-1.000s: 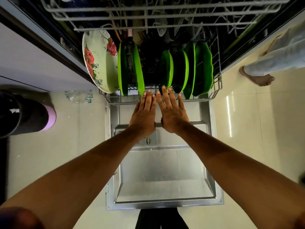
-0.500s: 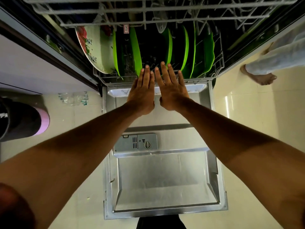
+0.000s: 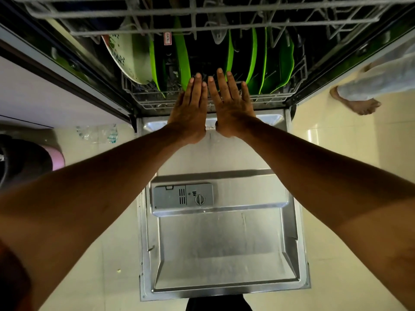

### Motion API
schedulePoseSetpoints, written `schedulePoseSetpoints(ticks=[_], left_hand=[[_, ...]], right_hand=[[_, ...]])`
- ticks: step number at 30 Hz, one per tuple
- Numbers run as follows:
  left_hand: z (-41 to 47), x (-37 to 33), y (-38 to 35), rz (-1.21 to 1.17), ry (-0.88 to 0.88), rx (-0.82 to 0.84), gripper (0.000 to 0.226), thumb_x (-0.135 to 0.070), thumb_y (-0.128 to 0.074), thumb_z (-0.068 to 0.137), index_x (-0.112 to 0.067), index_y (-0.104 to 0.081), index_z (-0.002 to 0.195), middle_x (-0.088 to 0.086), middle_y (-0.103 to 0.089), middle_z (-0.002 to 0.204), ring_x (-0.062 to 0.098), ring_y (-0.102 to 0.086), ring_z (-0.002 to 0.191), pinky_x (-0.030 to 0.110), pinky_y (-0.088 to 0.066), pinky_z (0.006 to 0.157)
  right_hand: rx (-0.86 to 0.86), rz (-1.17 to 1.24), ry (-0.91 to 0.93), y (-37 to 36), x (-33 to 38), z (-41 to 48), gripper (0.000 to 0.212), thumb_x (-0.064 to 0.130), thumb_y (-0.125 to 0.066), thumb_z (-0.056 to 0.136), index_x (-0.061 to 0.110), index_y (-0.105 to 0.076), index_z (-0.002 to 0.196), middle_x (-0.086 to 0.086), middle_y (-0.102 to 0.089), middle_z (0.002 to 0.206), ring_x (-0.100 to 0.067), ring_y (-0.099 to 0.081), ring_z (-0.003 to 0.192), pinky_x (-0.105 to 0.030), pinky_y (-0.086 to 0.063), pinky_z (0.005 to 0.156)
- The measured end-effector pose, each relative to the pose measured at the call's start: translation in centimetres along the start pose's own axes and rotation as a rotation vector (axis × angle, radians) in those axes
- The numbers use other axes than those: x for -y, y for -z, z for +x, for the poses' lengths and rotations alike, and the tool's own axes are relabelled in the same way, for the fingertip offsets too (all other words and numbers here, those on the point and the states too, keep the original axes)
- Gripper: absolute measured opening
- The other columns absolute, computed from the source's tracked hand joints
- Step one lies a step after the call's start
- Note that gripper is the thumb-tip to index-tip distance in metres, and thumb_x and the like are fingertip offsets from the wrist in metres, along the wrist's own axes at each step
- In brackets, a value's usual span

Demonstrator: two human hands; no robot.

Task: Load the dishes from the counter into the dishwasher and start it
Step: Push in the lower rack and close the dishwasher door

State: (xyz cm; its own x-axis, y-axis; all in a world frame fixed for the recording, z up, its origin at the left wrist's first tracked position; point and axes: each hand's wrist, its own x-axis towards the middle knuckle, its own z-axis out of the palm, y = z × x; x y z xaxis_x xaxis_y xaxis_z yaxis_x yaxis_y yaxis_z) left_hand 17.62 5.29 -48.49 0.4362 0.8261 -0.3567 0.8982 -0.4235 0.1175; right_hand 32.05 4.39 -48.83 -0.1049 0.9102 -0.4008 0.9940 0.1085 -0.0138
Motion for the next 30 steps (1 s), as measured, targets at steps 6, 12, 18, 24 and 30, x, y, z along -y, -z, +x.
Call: schedulePoseSetpoints(ticks=[6, 12, 18, 24, 30], left_hand=[[0.0, -0.4, -0.2, -0.032, 0.015, -0.005, 0.107, -0.021, -0.064, 0.089, -0.004, 0.018, 0.154, 0.017, 0.026, 0.162, 0.031, 0.021, 0.151, 0.042, 0.006, 0.121], [0.0, -0.5, -0.1, -0.074, 0.021, -0.003, 0.107, -0.023, -0.065, 0.089, -0.005, 0.018, 0.155, 0.016, 0.026, 0.162, 0.031, 0.021, 0.151, 0.041, 0.007, 0.121], [-0.5, -0.5, 0.7, -0.215, 0.005, -0.032, 0.101, -0.029, -0.065, 0.092, -0.008, 0.009, 0.158, 0.015, 0.018, 0.165, 0.031, 0.014, 0.153, 0.044, -0.005, 0.126], [-3.7, -0.1, -0.8, -0.341, 0.05, -0.054, 0.086, -0.027, -0.061, 0.095, -0.011, -0.008, 0.16, 0.011, 0.007, 0.167, 0.029, 0.007, 0.154, 0.046, -0.013, 0.123], [-10.5, -0.5, -4.6, -0.469, 0.221, 0.078, 0.074, -0.025, -0.062, 0.095, -0.016, -0.024, 0.157, 0.012, -0.01, 0.166, 0.029, -0.007, 0.154, 0.044, -0.022, 0.121]], right_hand=[[0.005, 0.008, -0.004, 0.0, 0.1, 0.0, 0.121, 0.029, -0.072, 0.083, 0.02, 0.024, 0.156, -0.01, 0.029, 0.164, -0.03, 0.023, 0.152, -0.057, 0.002, 0.124], [0.014, 0.015, -0.001, 0.2, 0.1, 0.1, 0.121, 0.036, -0.073, 0.084, 0.021, 0.023, 0.156, -0.009, 0.027, 0.165, -0.03, 0.023, 0.152, -0.057, 0.002, 0.124], [-0.01, 0.097, 0.033, 0.7, -0.4, -0.2, 0.117, 0.037, -0.075, 0.085, 0.023, 0.015, 0.159, -0.007, 0.022, 0.167, -0.029, 0.017, 0.154, -0.056, -0.003, 0.124], [-0.11, 0.217, 0.044, -0.6, -0.4, -2.5, 0.101, 0.018, -0.07, 0.087, 0.029, -0.003, 0.162, -0.004, 0.012, 0.169, -0.029, 0.008, 0.156, -0.056, -0.016, 0.124], [0.021, 0.249, 0.062, -3.3, 0.1, -9.2, 0.074, 0.027, -0.063, 0.094, 0.024, -0.026, 0.158, -0.008, -0.004, 0.169, -0.03, -0.006, 0.155, -0.053, -0.028, 0.117]])
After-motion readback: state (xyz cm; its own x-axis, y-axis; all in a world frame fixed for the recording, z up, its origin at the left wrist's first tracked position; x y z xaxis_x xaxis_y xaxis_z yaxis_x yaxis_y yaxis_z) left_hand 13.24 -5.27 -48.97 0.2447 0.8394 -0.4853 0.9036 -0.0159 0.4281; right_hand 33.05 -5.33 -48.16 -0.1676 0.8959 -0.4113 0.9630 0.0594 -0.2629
